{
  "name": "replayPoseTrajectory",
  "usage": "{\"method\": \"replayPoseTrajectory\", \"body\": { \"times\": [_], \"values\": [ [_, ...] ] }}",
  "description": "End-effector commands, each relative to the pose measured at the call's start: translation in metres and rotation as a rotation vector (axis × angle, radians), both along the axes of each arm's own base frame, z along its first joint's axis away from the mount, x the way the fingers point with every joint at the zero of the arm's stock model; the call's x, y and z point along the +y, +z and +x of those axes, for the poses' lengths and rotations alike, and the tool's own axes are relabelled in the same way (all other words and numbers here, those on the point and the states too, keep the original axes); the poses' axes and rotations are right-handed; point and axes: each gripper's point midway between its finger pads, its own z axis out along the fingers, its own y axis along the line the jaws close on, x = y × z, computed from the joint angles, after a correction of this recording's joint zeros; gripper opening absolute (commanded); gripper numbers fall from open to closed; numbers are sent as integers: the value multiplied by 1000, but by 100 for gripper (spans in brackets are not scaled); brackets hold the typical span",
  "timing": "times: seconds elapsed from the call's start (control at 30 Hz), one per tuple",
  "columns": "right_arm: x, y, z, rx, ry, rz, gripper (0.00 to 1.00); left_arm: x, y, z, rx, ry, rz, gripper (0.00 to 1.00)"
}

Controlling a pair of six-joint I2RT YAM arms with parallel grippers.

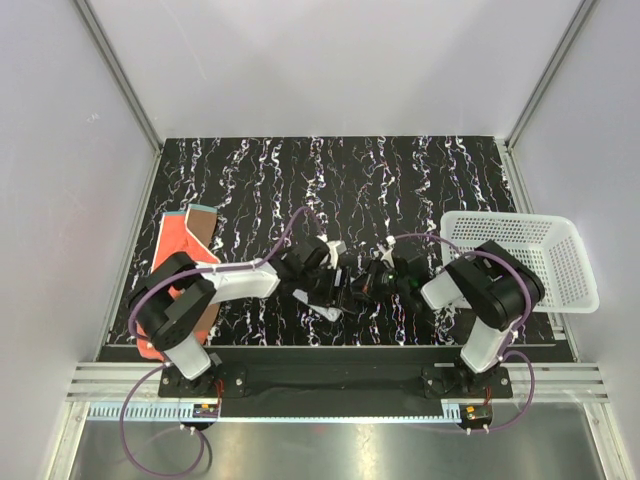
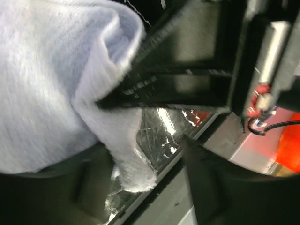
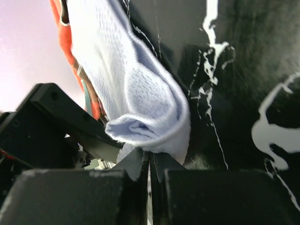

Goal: Roll the towels
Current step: Roll the towel

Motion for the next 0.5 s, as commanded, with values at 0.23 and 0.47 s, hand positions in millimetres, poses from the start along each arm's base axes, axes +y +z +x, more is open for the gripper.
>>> {"method": "replayPoseTrajectory", "body": {
  "times": [0.23,0.47],
  "values": [
    [-16,-46,-14,82,-19,-200,1,68,40,26,-365,114,390,73],
    [-10,-45,-16,87,-2,-220,1,24,92,5,-679,-34,370,54]
  ]
}}
